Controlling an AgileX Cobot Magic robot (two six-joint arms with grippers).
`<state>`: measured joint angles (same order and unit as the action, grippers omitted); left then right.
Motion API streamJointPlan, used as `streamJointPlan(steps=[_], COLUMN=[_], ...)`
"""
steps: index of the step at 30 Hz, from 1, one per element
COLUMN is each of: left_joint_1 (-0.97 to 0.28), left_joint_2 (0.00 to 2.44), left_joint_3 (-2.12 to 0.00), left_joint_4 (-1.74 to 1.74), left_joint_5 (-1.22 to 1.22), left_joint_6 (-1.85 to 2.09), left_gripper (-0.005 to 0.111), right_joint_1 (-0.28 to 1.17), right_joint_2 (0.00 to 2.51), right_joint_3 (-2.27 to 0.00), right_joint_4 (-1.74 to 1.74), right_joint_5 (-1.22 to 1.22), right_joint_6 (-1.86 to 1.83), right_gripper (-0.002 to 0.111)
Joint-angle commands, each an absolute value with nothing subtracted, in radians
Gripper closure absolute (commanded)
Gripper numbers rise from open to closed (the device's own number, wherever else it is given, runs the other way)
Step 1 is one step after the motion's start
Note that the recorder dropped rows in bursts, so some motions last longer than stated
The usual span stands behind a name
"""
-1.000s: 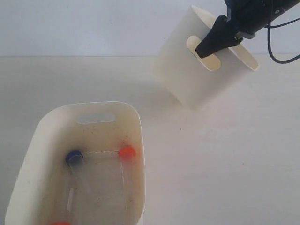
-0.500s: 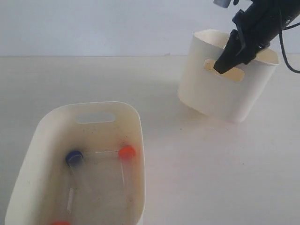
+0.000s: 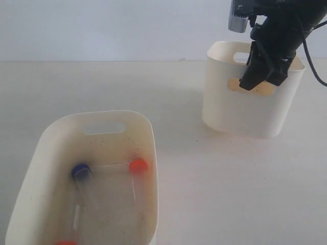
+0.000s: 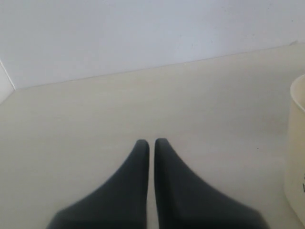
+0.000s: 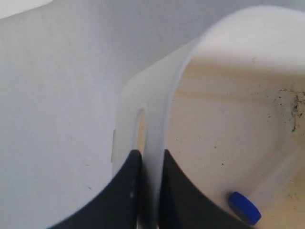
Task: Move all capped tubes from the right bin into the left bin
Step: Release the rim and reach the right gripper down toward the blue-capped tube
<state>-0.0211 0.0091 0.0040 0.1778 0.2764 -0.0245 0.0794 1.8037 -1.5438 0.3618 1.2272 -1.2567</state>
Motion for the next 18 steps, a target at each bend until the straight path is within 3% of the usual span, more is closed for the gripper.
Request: streamJointPlan(steps=[1, 7, 9, 12, 18], left_joint_1=[-0.02, -0.02, -0.02, -0.02, -0.02], left_joint_2=[0.007, 0.007, 0.007, 0.007, 0.007], left_joint_3=[0.0, 0.0, 0.0, 0.0, 0.0], left_joint_4=[0.177, 0.177, 0.177, 0.177, 0.177], left_joint_5=[0.261, 0.261, 0.261, 0.261, 0.261], left_joint_6=[-0.036, -0.036, -0.036, -0.036, -0.036], left_gripper=[0.102, 0.102, 0.102, 0.102, 0.102], right_joint_1=[0.08, 0.08, 0.08, 0.08, 0.08], right_joint_2=[1.792, 1.792, 1.792, 1.792, 1.792], right_joint_3=[-1.497, -1.384, -1.384, -1.384, -1.384], right_joint_4=[0.351, 0.298, 0.263, 0.24, 0.223], right_joint_5=[1.221, 1.221, 1.215, 1.203, 1.194], right_joint_6=[-1.266, -1.305, -1.31, -1.31, -1.31], right_gripper=[0.093, 0.093, 0.084, 0.053, 0.052])
